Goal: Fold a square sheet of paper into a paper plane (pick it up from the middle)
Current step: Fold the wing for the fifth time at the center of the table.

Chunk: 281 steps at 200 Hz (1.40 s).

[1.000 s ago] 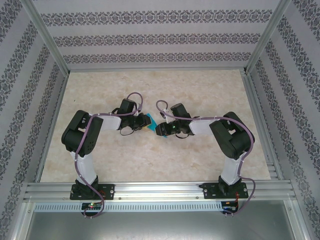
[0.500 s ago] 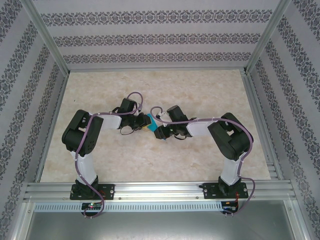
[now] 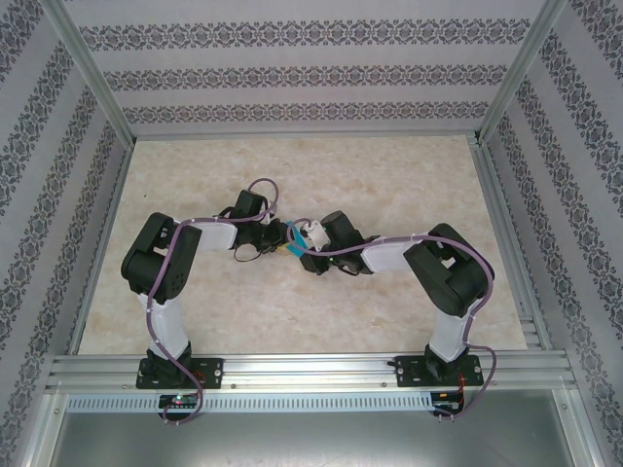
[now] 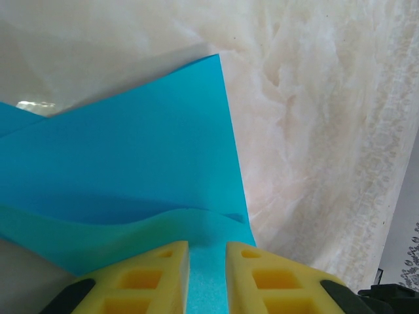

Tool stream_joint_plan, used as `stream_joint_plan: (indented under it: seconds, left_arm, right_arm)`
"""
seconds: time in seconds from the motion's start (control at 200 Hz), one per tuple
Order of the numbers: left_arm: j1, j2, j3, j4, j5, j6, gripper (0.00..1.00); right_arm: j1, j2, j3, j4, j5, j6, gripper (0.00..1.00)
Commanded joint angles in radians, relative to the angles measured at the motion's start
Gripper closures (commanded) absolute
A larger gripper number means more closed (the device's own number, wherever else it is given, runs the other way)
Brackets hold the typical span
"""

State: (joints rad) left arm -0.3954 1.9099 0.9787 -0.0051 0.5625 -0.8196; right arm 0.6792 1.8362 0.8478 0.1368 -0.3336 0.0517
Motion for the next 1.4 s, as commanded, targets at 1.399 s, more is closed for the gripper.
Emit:
stream_joint_plan:
  seconds: [1.399]
  left_arm:
    - [-0.019, -0.086, -0.177, 0.321, 0.155, 0.071, 0.67]
  right_arm:
    - [-0.102, 0.073, -0.084, 0.240, -0.287, 0.564, 1.00]
